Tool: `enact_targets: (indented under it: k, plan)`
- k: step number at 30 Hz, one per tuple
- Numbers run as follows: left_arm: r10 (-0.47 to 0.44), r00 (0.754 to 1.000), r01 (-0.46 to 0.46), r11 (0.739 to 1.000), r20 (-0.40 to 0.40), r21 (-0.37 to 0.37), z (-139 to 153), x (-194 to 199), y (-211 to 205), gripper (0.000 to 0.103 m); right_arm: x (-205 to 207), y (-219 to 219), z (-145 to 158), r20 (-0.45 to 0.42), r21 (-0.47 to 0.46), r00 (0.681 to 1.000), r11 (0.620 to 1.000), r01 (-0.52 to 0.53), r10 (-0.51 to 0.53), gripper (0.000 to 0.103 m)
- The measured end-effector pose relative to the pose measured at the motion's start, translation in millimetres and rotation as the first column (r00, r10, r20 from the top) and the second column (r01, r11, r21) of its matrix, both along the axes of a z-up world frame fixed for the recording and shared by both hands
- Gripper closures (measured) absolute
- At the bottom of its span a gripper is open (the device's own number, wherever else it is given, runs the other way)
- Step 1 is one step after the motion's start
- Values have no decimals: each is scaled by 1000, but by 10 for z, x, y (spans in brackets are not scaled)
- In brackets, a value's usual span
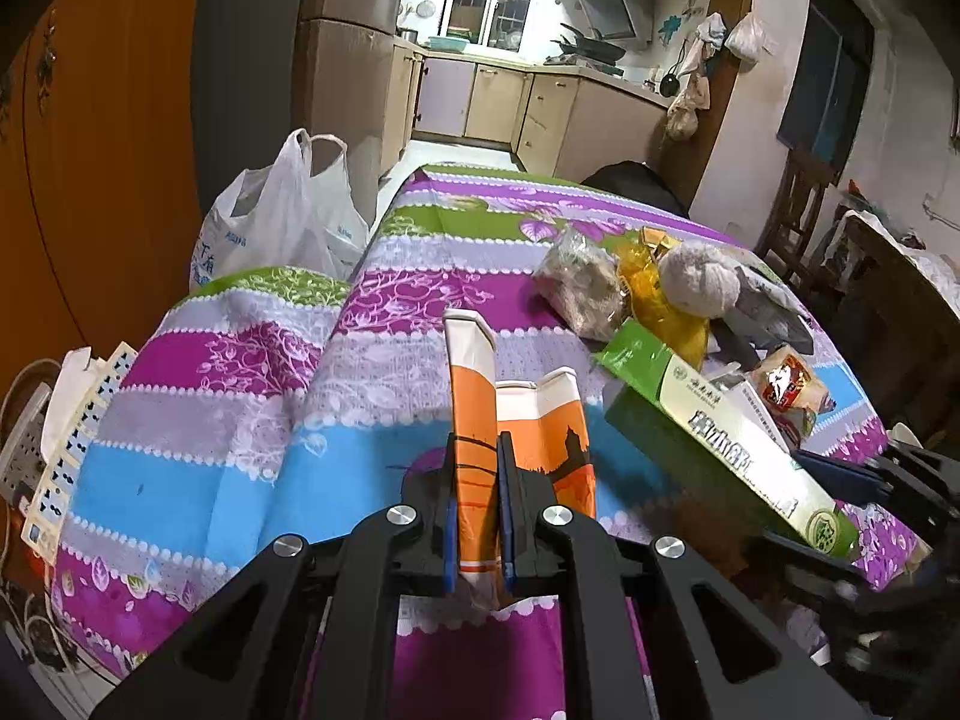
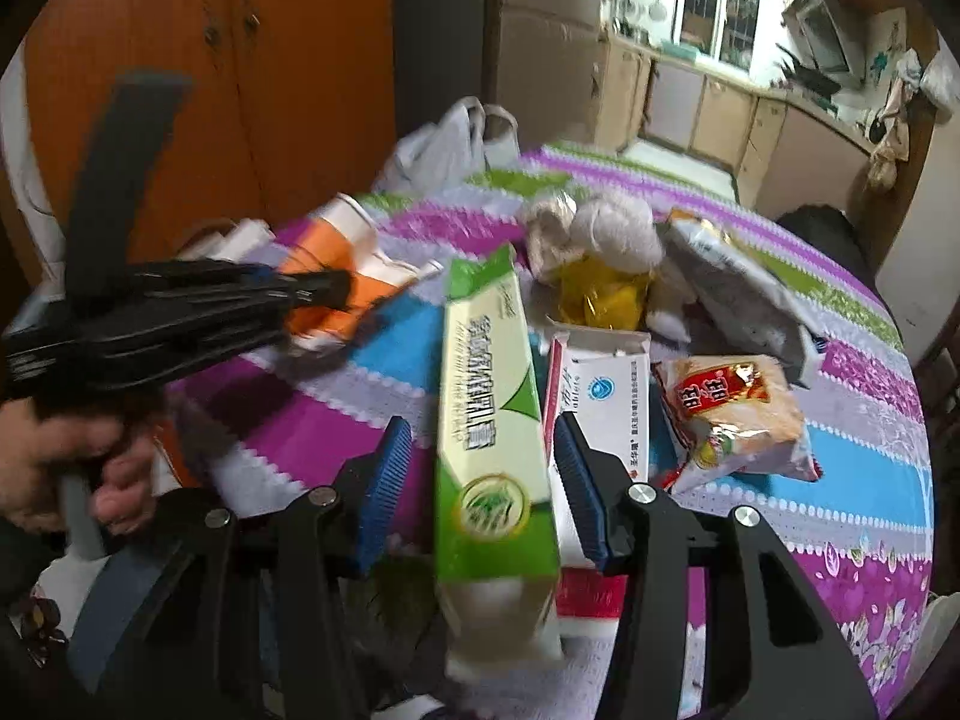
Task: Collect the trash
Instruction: 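Carry the orange carton and green box over the white basin with both tools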
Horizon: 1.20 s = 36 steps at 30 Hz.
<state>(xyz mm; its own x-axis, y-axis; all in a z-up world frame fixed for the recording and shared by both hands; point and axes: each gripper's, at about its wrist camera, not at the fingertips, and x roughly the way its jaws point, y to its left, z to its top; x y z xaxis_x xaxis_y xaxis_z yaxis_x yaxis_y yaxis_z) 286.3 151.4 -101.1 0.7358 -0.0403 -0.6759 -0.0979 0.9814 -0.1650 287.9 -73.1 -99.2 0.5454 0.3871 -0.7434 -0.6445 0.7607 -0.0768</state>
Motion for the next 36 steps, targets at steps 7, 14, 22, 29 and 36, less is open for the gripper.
enact_targets:
  k: [7, 14, 22, 29, 36]
  plan:
    - [40, 997, -41, 999, 64, 23, 156, -131, 59, 92, -146, -128, 296, 94, 143, 994, 989, 38, -52, 69]
    - [8, 972, -21, 998, 236, 51, 759, -352, -251, 92, -336, -563, 745, 271, 249, 939, 958, 144, -211, 69]
    - [-138, 932, 125, 990, 336, 59, 1280, -401, -1027, 92, -321, -1260, 961, 311, 278, 872, 913, 298, -379, 69]
    - [-266, 898, 257, 964, 352, 73, 1426, -235, -1893, 92, -375, -1950, 1126, 323, 309, 794, 850, 426, -515, 69]
    - [-395, 840, 404, 913, 372, 57, 1571, -18, -2885, 92, -566, -2852, 1269, 341, 323, 676, 757, 568, -653, 69]
